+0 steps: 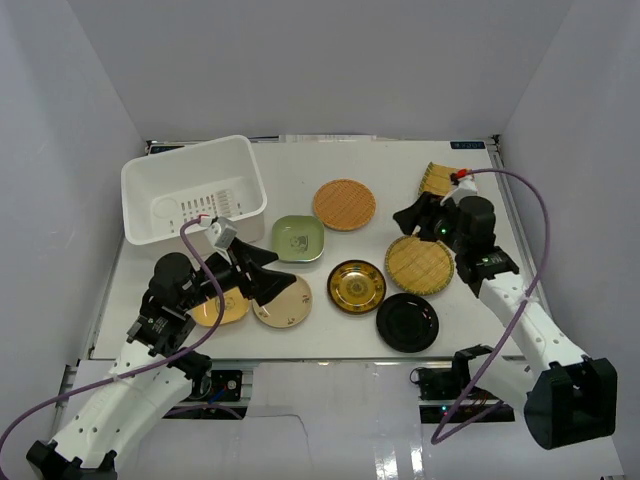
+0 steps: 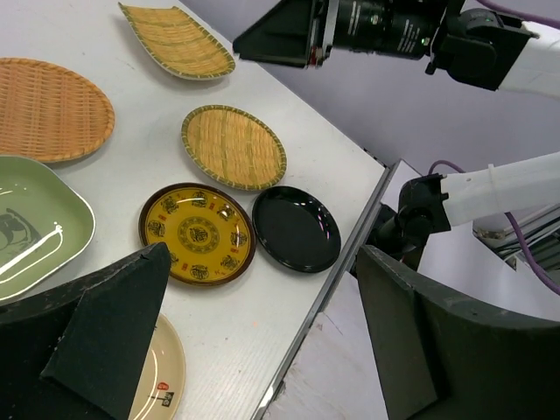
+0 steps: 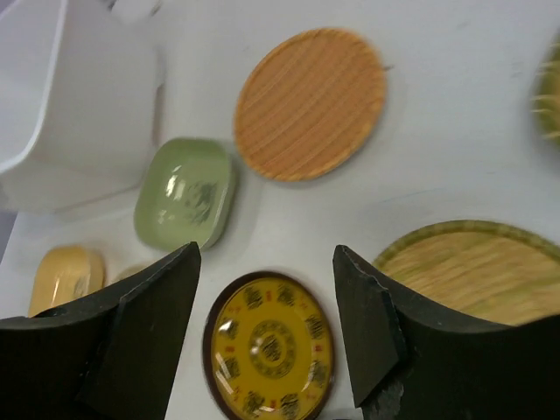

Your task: Place the plates into the plastic bin on the countertop

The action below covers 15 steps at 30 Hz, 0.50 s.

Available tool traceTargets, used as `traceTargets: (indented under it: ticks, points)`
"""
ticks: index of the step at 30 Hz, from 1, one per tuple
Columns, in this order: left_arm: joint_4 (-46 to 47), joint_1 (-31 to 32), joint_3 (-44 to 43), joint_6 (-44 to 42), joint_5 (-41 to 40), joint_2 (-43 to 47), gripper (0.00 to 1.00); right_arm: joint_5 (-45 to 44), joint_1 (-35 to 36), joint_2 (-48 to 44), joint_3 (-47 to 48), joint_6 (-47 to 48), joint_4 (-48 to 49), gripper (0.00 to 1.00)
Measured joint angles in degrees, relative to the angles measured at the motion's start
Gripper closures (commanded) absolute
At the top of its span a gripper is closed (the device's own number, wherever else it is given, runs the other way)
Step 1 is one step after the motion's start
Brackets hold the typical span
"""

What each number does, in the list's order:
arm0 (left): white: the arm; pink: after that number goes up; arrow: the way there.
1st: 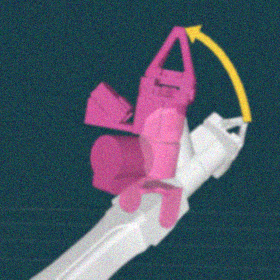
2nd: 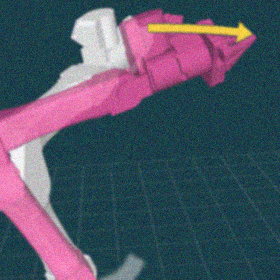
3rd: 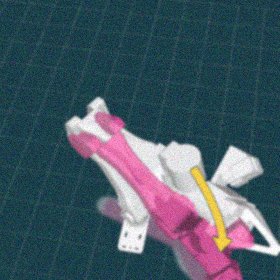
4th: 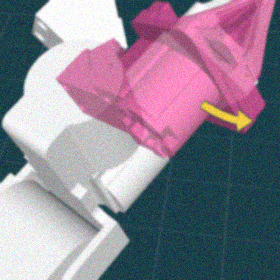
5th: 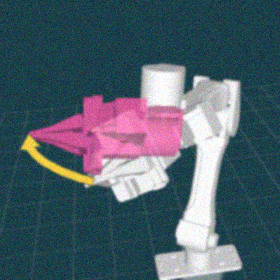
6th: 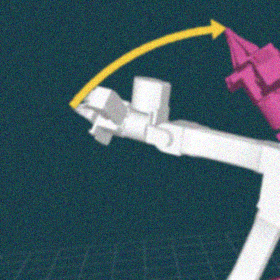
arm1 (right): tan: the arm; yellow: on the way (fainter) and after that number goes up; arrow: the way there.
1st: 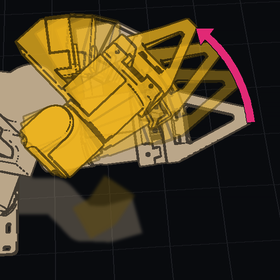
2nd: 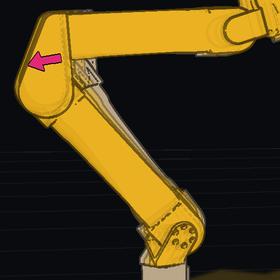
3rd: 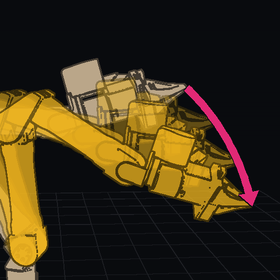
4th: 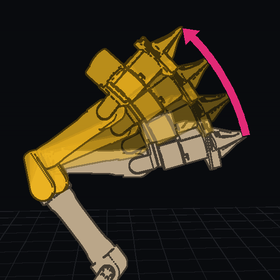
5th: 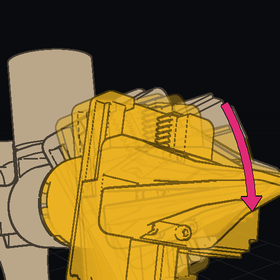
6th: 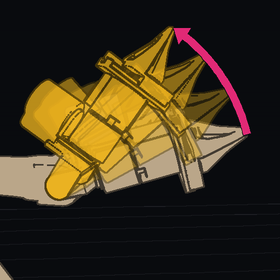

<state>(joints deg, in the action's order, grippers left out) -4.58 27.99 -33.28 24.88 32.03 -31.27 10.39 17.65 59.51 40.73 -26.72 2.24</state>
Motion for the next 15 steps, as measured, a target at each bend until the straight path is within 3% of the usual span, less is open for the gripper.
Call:
traceTargets:
  ticks: [7, 11, 15]
  points:
    - [-0.9, 0.8, 0.0, -0.9, 0.3, 0.5, 0.02, -4.6, -19.8, -0.4, 0.0, -3.4, 1.1, 0.33]
    - [-1.2, 2.3, 0.0, -1.3, 0.3, 1.0, 0.02, -7.0, -27.1, 2.3, -0.4, -7.0, 5.1, 0.32]
    - [-1.5, 3.6, 0.0, -1.7, 0.2, 1.2, 0.02, -7.4, -31.4, 10.7, -0.4, -10.2, 9.9, 0.32]
